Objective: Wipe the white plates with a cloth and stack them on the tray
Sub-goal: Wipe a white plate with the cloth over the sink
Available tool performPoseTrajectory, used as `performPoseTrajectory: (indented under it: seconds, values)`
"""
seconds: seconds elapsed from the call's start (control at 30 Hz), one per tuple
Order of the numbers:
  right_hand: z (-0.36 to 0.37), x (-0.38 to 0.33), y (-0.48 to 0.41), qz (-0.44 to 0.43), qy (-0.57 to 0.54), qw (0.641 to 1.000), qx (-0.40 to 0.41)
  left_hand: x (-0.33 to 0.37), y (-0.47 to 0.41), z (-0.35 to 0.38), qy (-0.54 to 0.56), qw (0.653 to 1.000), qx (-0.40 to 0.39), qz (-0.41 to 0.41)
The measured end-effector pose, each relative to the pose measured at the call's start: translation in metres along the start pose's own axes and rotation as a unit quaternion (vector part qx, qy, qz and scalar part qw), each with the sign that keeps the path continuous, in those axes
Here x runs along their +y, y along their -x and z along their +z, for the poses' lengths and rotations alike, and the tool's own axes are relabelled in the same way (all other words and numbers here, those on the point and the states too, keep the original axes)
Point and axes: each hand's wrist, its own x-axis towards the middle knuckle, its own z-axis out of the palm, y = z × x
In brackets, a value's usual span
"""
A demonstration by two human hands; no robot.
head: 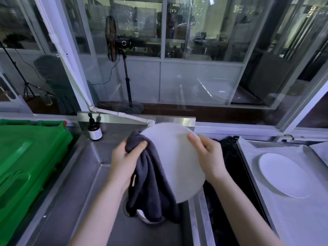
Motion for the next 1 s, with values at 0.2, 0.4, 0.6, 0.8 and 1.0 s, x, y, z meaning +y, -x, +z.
performPoseTrajectory:
  seconds: [0.2, 0.4, 0.6, 0.8, 1.0]
  values:
    - [0.008, 0.018, 0.019, 0.112, -0.113, 0.987, 0.02, -0.009, 0.004, -0.005, 0.06, 0.993, 0.064, -0.076]
    - [-0.012, -0.005, -0.016, -0.052, 0.154, 0.964, -0.209, 0.007, -0.006, -0.005, -0.197, 0.964, -0.152, 0.096]
    - [-0.005, 0.011, 0.001, -0.073, 0.128, 0.98, -0.135, -0.003, 0.002, -0.003, -0.189, 0.967, -0.159, 0.066]
    - [0.021, 0.024, 0.035, 0.131, -0.141, 0.97, 0.146, -0.027, 0.024, 0.002, 0.091, 0.986, 0.074, -0.115]
    - [-0.014, 0.014, 0.017, 0.055, -0.03, 0.994, -0.086, -0.016, 0.008, -0.015, 0.007, 0.997, 0.021, -0.071]
